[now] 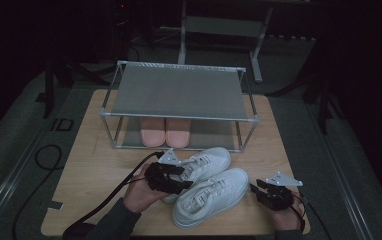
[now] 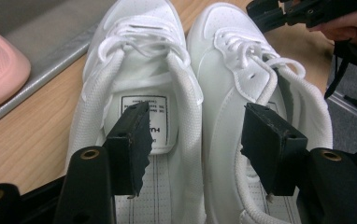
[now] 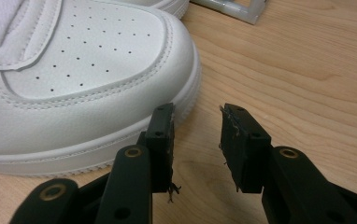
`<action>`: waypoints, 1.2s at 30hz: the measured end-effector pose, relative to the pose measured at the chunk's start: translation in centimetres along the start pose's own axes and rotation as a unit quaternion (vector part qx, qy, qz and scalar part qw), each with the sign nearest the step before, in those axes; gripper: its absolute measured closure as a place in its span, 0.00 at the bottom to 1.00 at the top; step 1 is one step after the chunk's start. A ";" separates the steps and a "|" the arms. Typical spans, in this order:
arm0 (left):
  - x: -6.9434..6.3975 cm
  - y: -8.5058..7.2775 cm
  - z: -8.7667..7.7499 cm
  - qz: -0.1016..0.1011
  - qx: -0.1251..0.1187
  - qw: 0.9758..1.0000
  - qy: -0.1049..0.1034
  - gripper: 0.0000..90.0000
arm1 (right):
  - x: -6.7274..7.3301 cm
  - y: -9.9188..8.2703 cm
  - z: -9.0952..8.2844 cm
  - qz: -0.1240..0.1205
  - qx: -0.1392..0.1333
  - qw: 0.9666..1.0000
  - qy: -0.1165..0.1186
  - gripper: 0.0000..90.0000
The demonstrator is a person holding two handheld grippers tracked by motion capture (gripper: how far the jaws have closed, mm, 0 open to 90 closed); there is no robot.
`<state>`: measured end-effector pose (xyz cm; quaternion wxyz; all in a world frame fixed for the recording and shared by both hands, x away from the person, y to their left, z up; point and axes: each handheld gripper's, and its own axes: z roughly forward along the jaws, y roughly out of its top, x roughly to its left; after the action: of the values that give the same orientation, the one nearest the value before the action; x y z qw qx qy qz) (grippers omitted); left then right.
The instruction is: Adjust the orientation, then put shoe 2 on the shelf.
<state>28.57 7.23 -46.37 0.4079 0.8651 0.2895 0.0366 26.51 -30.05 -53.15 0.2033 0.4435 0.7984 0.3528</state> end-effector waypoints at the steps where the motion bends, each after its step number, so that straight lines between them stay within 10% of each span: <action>1: 0.0 0.0 -0.1 0.002 0.000 1.000 -0.002 0.45 | 0.0 0.0 0.0 0.001 0.000 1.000 0.000 0.71; 36: -2.2 1.1 2.6 0.038 0.061 0.997 0.024 0.45 | -0.7 -0.5 -0.5 0.016 -0.005 1.000 -0.004 0.67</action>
<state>28.02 3.71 -46.93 0.3458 0.8977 0.2674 0.0553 26.23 -31.00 -53.19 0.2030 0.4563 0.7890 0.3578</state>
